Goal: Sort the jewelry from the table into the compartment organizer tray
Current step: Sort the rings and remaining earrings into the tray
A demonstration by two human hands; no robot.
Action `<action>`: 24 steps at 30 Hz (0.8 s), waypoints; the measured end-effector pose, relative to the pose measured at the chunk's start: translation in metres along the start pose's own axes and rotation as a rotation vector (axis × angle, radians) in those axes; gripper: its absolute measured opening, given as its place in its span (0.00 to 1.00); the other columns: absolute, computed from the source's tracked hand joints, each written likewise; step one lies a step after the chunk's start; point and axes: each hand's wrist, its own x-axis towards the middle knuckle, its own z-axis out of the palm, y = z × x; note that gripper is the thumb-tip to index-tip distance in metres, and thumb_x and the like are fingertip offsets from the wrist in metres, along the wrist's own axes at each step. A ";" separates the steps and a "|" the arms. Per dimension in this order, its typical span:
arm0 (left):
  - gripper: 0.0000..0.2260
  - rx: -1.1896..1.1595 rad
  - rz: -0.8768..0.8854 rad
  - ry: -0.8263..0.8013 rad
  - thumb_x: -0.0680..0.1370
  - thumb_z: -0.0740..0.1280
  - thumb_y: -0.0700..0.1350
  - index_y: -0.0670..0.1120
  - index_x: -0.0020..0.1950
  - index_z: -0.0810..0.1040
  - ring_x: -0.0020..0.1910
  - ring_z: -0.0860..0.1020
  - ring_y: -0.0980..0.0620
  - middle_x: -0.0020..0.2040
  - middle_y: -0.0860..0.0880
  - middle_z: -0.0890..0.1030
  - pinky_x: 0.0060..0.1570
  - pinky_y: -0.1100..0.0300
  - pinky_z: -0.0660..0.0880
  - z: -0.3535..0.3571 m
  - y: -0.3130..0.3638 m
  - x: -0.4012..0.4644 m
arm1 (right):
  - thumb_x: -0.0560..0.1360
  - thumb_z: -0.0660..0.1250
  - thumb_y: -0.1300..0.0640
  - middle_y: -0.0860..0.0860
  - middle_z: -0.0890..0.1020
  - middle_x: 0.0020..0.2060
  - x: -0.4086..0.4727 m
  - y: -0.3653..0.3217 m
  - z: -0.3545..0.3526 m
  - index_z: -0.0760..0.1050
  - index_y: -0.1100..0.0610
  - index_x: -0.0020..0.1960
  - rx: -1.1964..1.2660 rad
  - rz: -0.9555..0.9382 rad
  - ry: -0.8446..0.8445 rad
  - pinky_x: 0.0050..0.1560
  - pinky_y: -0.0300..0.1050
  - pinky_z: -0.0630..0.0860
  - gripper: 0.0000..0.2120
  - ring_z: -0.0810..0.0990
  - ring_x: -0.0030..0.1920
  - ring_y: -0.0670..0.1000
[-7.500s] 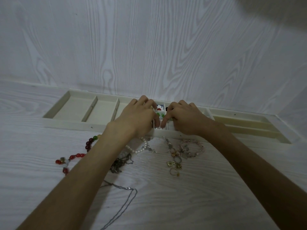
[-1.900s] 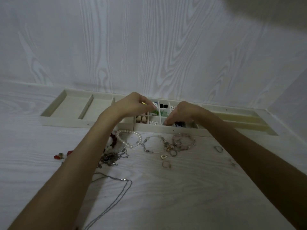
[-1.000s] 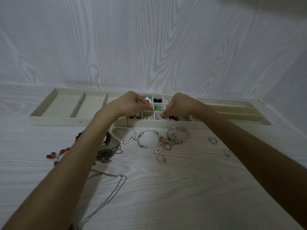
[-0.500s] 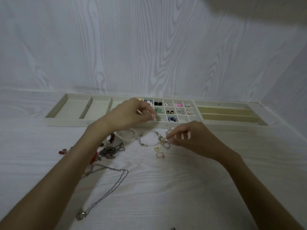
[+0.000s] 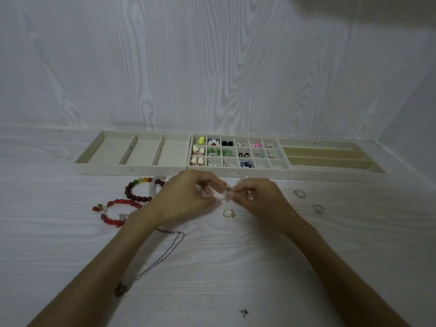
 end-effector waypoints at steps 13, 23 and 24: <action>0.06 -0.357 -0.074 -0.052 0.71 0.74 0.41 0.46 0.48 0.85 0.41 0.83 0.60 0.40 0.54 0.85 0.43 0.69 0.76 0.004 0.013 -0.001 | 0.78 0.63 0.50 0.41 0.69 0.18 -0.003 -0.015 -0.011 0.73 0.54 0.30 0.364 0.335 -0.165 0.30 0.29 0.64 0.19 0.66 0.23 0.39; 0.05 -0.575 -0.276 0.028 0.73 0.72 0.44 0.48 0.47 0.84 0.31 0.77 0.66 0.37 0.55 0.85 0.27 0.74 0.68 0.002 0.015 0.000 | 0.70 0.72 0.51 0.52 0.83 0.36 -0.004 -0.014 -0.014 0.82 0.51 0.43 0.342 0.148 0.169 0.37 0.40 0.75 0.05 0.78 0.34 0.49; 0.05 -0.579 -0.270 0.033 0.72 0.72 0.43 0.48 0.47 0.84 0.30 0.77 0.66 0.35 0.55 0.85 0.27 0.74 0.68 0.004 0.015 0.000 | 0.69 0.73 0.52 0.52 0.83 0.35 -0.005 -0.015 -0.013 0.82 0.50 0.42 0.330 0.117 0.179 0.34 0.40 0.73 0.03 0.76 0.32 0.49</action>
